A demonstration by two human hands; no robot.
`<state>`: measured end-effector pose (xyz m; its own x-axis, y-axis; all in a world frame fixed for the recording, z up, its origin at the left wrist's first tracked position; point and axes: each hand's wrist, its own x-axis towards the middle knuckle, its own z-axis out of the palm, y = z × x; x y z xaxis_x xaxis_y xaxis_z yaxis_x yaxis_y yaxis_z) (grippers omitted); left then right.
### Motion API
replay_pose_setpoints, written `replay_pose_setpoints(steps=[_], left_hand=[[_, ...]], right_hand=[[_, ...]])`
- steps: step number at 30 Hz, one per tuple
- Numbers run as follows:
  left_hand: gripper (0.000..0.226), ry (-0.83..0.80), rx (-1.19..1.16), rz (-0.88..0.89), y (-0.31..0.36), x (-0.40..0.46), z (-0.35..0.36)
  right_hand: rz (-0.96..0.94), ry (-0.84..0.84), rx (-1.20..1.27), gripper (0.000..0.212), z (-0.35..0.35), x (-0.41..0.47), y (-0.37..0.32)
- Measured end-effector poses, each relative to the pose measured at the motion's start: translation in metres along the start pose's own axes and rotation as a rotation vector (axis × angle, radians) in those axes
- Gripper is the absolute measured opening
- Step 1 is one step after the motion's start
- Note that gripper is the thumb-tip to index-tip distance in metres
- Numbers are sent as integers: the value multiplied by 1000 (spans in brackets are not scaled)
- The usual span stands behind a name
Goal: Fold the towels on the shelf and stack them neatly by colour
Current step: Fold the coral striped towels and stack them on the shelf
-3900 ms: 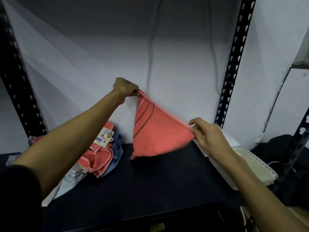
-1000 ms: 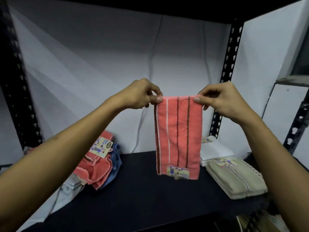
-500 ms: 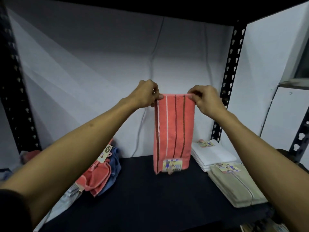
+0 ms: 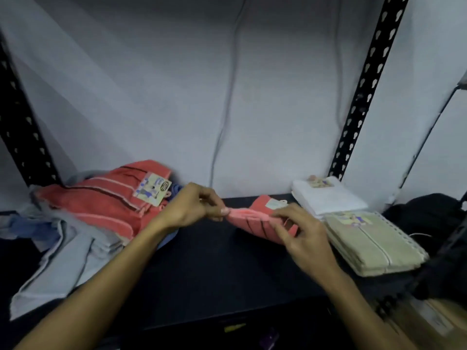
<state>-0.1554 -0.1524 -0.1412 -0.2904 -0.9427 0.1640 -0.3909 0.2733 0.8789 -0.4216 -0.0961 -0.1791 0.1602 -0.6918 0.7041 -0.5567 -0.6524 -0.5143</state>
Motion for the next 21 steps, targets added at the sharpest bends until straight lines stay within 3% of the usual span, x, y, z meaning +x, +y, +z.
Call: replay_pose_setpoints(steps=[5,10,14,16,18,21], left_hand=[[23,88,-17,-176,-68,-59,-1],[16,145,270,-188,-100,-76,-32],[12,236,595,-94,-98,-80,-27],[10,317,733,12,-88,-85,-3],[16,364,704,89,-77,-89,27],[38,254,650,23,-70,-89,68]], right_hand=[[80,-214,183,13,65,-80,-25],[79,-379,274,14,106,-94,-58],[309,-370,392,10,99,-53,-58],[351,-284,272,11,93,-25,-37],[366,-228,7,16,87,-4,-4],[353,-391,-391,30,73,10,45]])
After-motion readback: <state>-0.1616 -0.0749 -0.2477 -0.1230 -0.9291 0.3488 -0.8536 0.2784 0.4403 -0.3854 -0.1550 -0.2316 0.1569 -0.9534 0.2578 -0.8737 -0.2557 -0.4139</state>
